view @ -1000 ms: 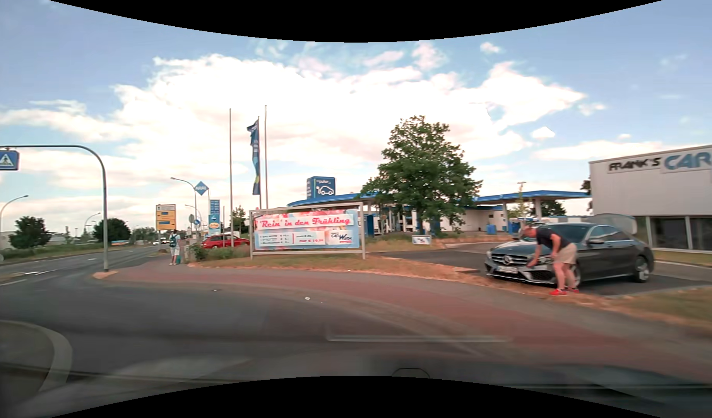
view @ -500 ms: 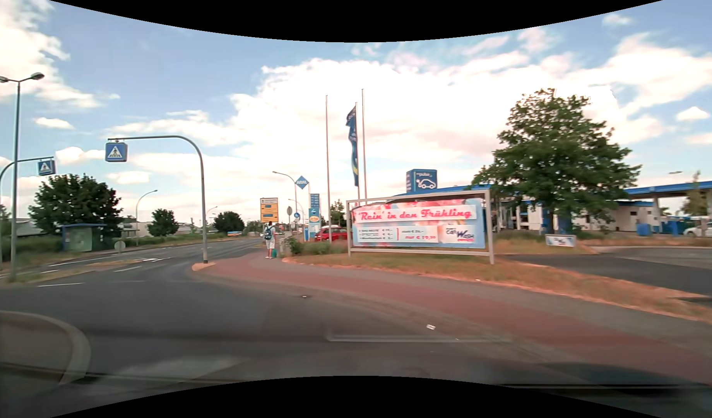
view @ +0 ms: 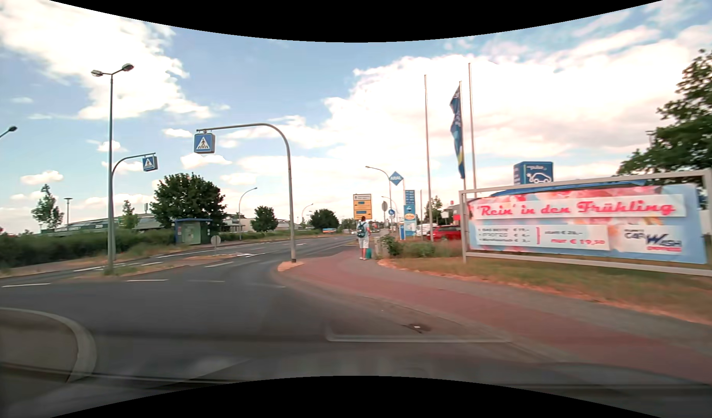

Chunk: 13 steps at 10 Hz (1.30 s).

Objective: Follow the waypoints while adhering to traffic rules and regulations

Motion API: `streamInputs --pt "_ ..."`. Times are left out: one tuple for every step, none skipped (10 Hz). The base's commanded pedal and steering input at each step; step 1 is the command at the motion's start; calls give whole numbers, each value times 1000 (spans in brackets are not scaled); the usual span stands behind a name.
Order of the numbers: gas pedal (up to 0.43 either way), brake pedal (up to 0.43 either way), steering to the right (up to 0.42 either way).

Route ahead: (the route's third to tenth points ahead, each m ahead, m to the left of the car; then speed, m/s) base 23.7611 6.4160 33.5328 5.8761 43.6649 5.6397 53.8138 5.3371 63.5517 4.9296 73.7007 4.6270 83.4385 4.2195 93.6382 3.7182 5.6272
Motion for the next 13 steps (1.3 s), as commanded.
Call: streamInputs --pt "87 0 -410" --pt "87 0 -407" --pt "87 0 -401" --pt "98 0 -389" --pt "98 0 -370" --pt "98 0 -344" --pt "98 0 -322" --pt "98 0 -286" --pt "98 0 -249" --pt "98 0 -193" --pt "98 0 -137" --pt "98 0 -101" --pt "98 0 -50"
